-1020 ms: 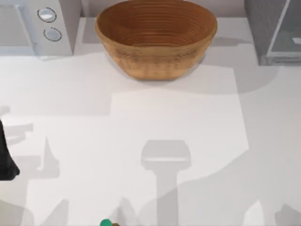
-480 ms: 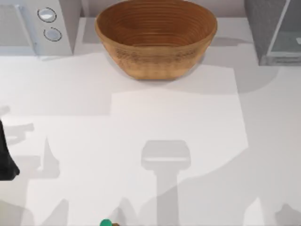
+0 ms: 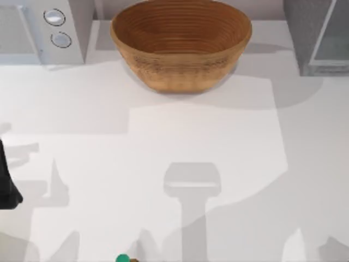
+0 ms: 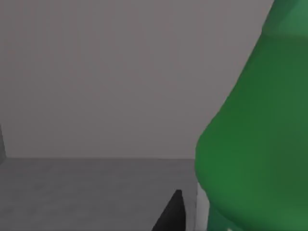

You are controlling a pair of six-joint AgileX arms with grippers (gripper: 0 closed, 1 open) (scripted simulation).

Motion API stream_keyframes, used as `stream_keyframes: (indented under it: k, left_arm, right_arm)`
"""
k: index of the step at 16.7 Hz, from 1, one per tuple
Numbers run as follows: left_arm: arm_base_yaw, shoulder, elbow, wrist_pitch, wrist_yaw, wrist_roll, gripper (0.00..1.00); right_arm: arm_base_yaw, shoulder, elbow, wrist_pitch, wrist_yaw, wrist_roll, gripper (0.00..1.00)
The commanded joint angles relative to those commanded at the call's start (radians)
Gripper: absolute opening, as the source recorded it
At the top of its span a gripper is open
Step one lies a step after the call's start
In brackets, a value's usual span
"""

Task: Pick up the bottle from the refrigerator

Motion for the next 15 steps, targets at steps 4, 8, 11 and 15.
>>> stream_keyframes:
  k: [4,8,11,15]
  left_arm:
    - [0.0,0.0,0.0,0.0,0.0,0.0,1.0]
    - [0.0,0.0,0.0,0.0,0.0,0.0,1.0]
    - [0.0,0.0,0.0,0.0,0.0,0.0,1.0]
    - [0.0,0.0,0.0,0.0,0.0,0.0,1.0]
  right_arm:
    - [0.0,0.0,0.0,0.0,0.0,0.0,0.0]
    - [0.0,0.0,0.0,0.0,0.0,0.0,0.0]
    - [-0.003,-0.004,0.0,-0.003,-0.001,0.001,0.0]
    - [-0.003,-0.063,0.016,-0.086,-0.002,0.001,0.0]
